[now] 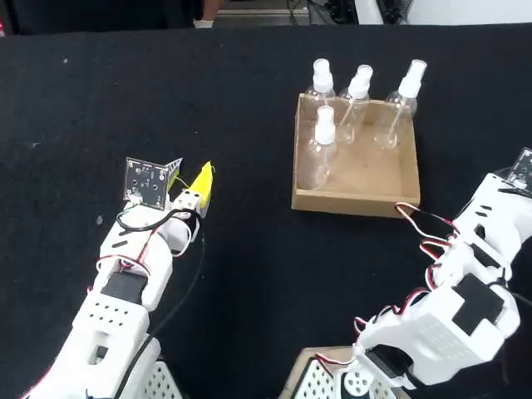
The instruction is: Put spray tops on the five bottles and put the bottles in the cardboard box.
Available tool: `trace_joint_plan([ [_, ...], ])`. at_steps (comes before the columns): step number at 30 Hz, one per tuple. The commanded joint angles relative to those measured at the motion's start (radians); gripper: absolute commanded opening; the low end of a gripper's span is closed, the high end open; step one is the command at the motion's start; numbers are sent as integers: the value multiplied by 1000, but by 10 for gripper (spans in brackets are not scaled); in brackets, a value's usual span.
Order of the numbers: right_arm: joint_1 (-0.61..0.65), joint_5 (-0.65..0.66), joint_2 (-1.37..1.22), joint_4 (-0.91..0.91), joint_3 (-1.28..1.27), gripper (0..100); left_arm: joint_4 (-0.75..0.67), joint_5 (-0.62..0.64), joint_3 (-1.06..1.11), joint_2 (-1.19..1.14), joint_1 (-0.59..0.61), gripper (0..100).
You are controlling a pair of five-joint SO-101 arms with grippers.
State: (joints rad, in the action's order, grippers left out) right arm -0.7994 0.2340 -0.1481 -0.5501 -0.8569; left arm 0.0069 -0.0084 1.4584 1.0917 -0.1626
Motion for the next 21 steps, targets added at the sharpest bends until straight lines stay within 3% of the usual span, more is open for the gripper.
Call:
trace_joint_plan([
  [1, -23, 3, -1, -31, 68, 282, -23, 0, -16, 6, -10, 155],
  [21, -58, 3, -1, -37, 38, 284, -23, 0, -16, 9, -8, 155],
])
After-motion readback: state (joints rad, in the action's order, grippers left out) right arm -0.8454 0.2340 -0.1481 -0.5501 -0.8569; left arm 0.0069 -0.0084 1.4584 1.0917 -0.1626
